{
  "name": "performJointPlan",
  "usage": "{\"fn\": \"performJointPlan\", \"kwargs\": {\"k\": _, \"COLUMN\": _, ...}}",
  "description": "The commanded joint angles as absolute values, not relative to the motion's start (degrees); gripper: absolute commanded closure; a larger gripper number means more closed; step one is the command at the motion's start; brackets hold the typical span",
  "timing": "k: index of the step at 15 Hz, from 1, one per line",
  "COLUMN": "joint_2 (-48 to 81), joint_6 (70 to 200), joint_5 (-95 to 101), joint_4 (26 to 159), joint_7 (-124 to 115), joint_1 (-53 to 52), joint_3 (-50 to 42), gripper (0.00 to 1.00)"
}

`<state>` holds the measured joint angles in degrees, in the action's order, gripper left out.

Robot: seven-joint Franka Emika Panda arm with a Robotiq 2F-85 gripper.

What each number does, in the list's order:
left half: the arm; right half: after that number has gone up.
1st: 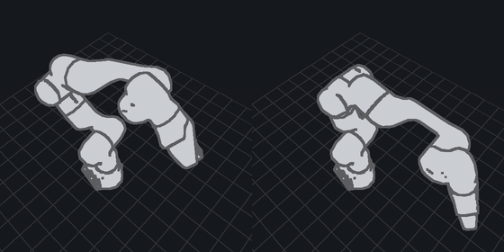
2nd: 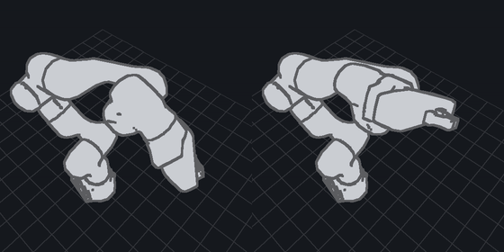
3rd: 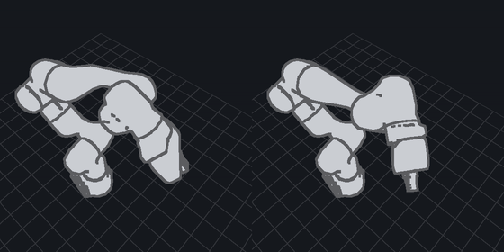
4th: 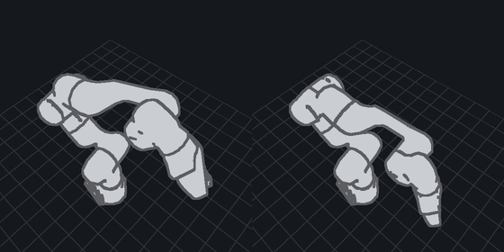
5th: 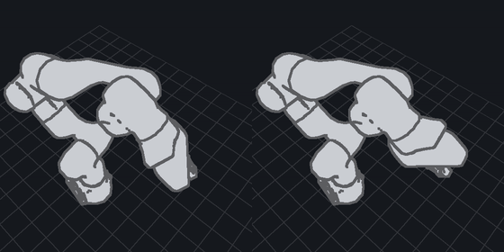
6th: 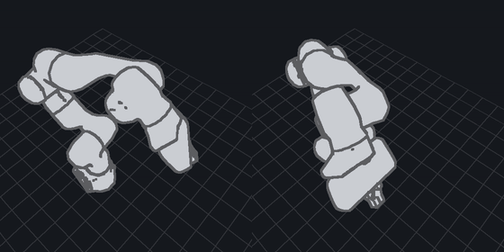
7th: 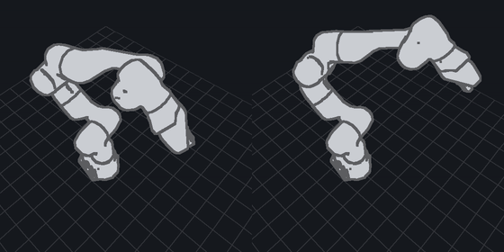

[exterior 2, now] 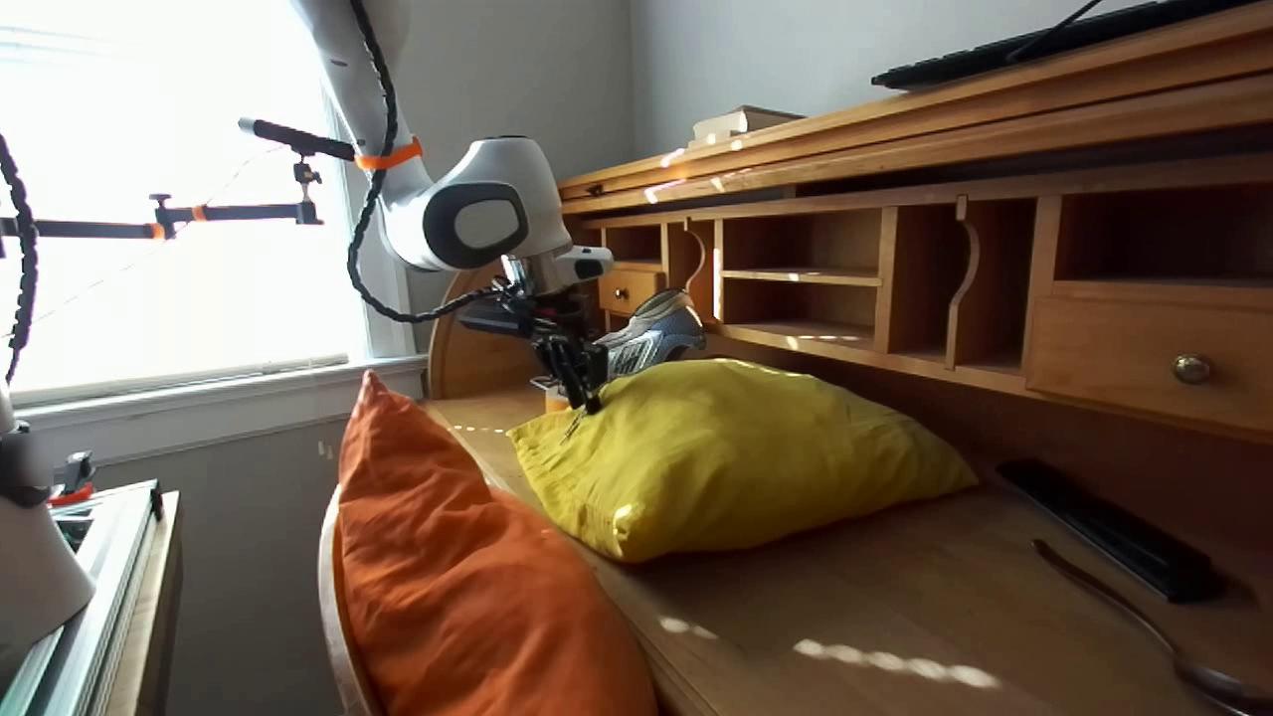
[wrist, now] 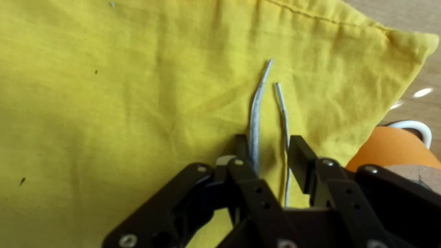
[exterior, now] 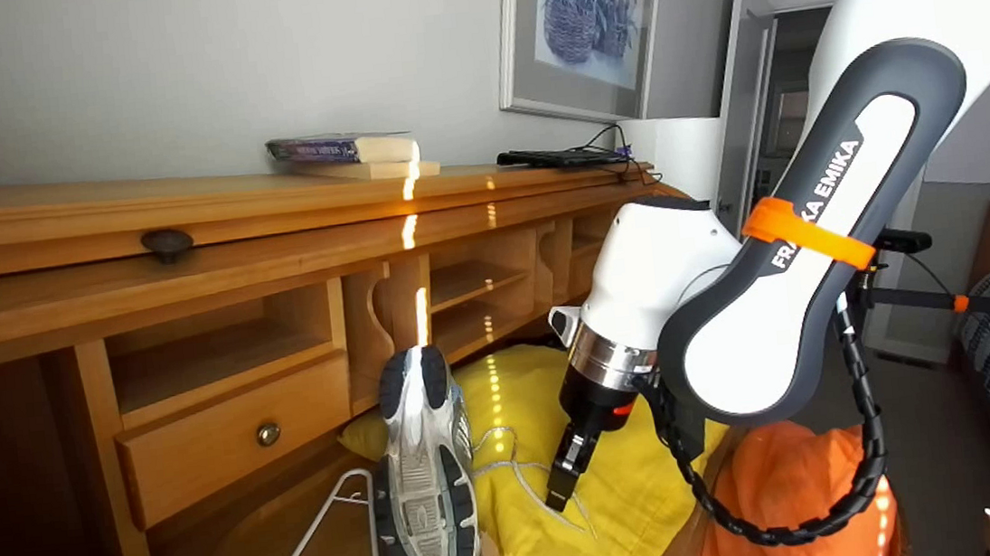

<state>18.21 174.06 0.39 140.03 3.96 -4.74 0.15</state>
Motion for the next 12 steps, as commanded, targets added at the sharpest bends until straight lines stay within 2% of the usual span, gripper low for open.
{"fn": "performJointPlan", "kwargs": {"k": 1, "joint_2": 18.90, "joint_6": 173.29, "joint_5": 2.67, "joint_4": 139.93, "joint_7": 1.04, "joint_1": -6.59, "joint_3": -1.75, "gripper": 0.59}}
{"fn": "performJointPlan", "kwargs": {"k": 2, "joint_2": 19.05, "joint_6": 173.37, "joint_5": 2.81, "joint_4": 139.90, "joint_7": 0.79, "joint_1": -6.88, "joint_3": -2.01, "gripper": 0.58}}
{"fn": "performJointPlan", "kwargs": {"k": 3, "joint_2": 19.24, "joint_6": 173.42, "joint_5": 2.92, "joint_4": 139.85, "joint_7": 0.63, "joint_1": -7.13, "joint_3": -2.21, "gripper": 0.51}}
{"fn": "performJointPlan", "kwargs": {"k": 6, "joint_2": 19.94, "joint_6": 173.43, "joint_5": 3.57, "joint_4": 139.71, "joint_7": -0.08, "joint_1": -8.21, "joint_3": -3.20, "gripper": 0.52}}
{"fn": "performJointPlan", "kwargs": {"k": 8, "joint_2": 20.44, "joint_6": 173.43, "joint_5": 3.85, "joint_4": 139.59, "joint_7": -0.48, "joint_1": -8.89, "joint_3": -3.77, "gripper": 0.55}}
{"fn": "performJointPlan", "kwargs": {"k": 11, "joint_2": 21.04, "joint_6": 173.39, "joint_5": 4.04, "joint_4": 139.39, "joint_7": -1.07, "joint_1": -9.80, "joint_3": -4.59, "gripper": 0.71}}
{"fn": "performJointPlan", "kwargs": {"k": 12, "joint_2": 21.17, "joint_6": 173.40, "joint_5": 4.09, "joint_4": 139.34, "joint_7": -1.26, "joint_1": -10.08, "joint_3": -4.82, "gripper": 0.82}}
